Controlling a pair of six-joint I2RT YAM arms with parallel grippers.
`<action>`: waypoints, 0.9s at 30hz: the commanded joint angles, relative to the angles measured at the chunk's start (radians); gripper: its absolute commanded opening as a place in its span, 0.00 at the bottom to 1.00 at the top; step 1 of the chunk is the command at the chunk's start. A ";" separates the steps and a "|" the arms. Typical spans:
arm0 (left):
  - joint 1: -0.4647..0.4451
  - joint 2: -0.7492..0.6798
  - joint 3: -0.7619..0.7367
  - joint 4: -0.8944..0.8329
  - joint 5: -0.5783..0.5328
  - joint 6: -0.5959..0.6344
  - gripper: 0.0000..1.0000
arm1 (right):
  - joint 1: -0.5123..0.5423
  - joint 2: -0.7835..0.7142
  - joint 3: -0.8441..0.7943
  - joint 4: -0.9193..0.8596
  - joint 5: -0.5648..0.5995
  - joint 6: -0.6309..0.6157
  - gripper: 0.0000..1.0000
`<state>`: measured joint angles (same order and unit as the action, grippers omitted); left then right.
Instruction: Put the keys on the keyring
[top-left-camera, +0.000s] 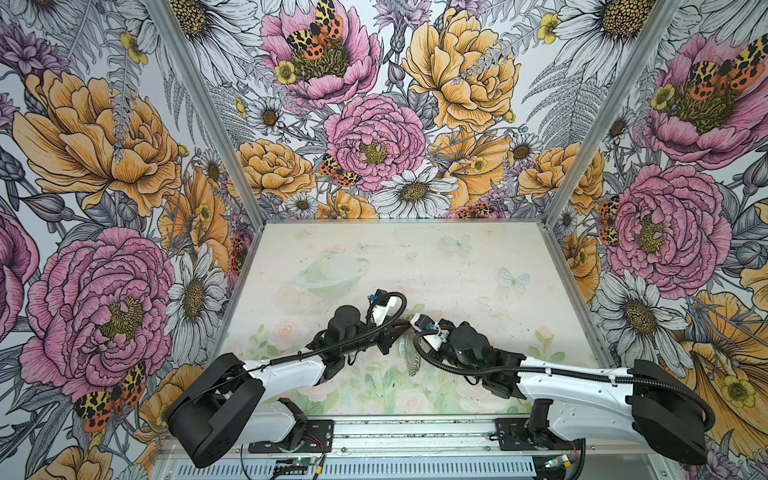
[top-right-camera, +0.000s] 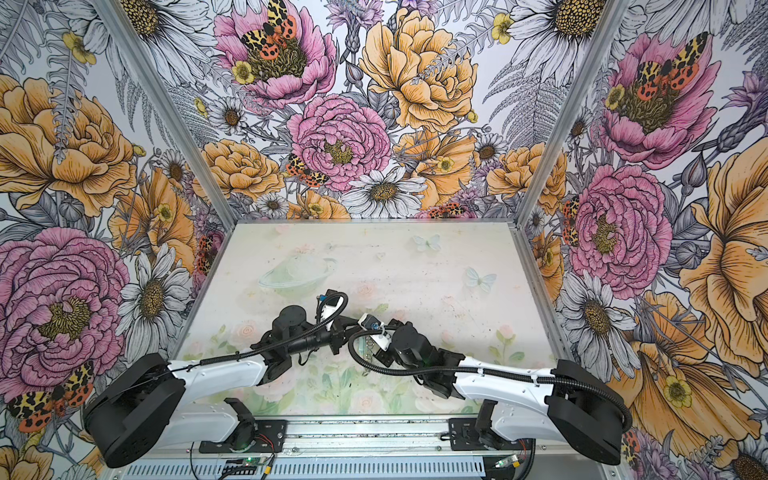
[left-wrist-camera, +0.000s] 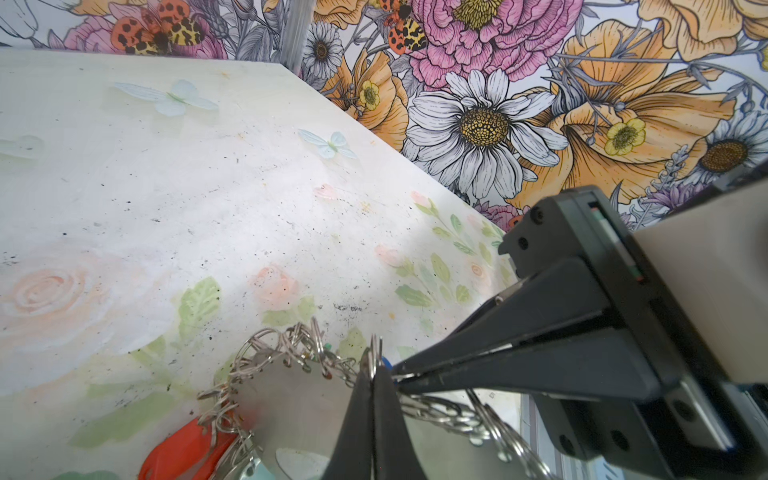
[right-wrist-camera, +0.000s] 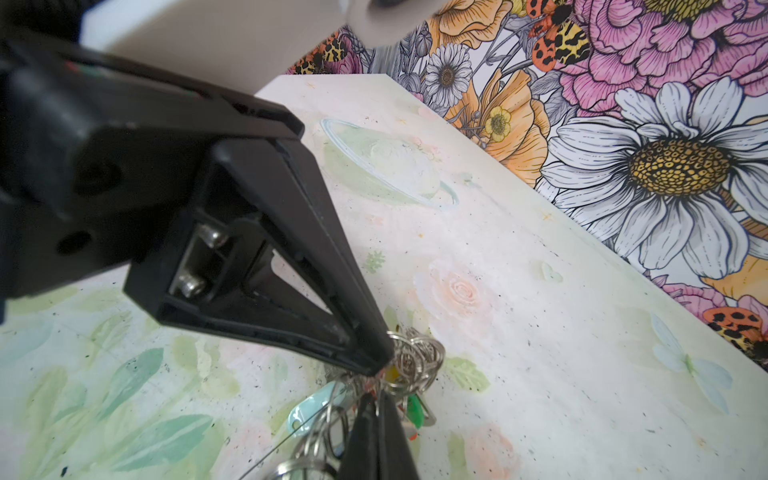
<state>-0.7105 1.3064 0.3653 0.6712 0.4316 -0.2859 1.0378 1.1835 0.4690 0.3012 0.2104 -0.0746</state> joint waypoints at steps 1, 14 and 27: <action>-0.018 0.047 -0.011 0.244 -0.159 -0.061 0.00 | 0.020 0.019 0.039 0.084 -0.099 0.053 0.00; -0.027 0.092 -0.071 0.403 -0.113 0.000 0.00 | 0.006 -0.079 0.031 -0.033 -0.032 0.055 0.13; 0.016 0.218 -0.138 0.696 0.096 0.026 0.00 | -0.069 -0.272 0.003 -0.164 -0.070 0.097 0.35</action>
<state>-0.7021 1.5009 0.2420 1.1797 0.4385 -0.2806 1.0012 0.9390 0.4702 0.1612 0.1753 -0.0116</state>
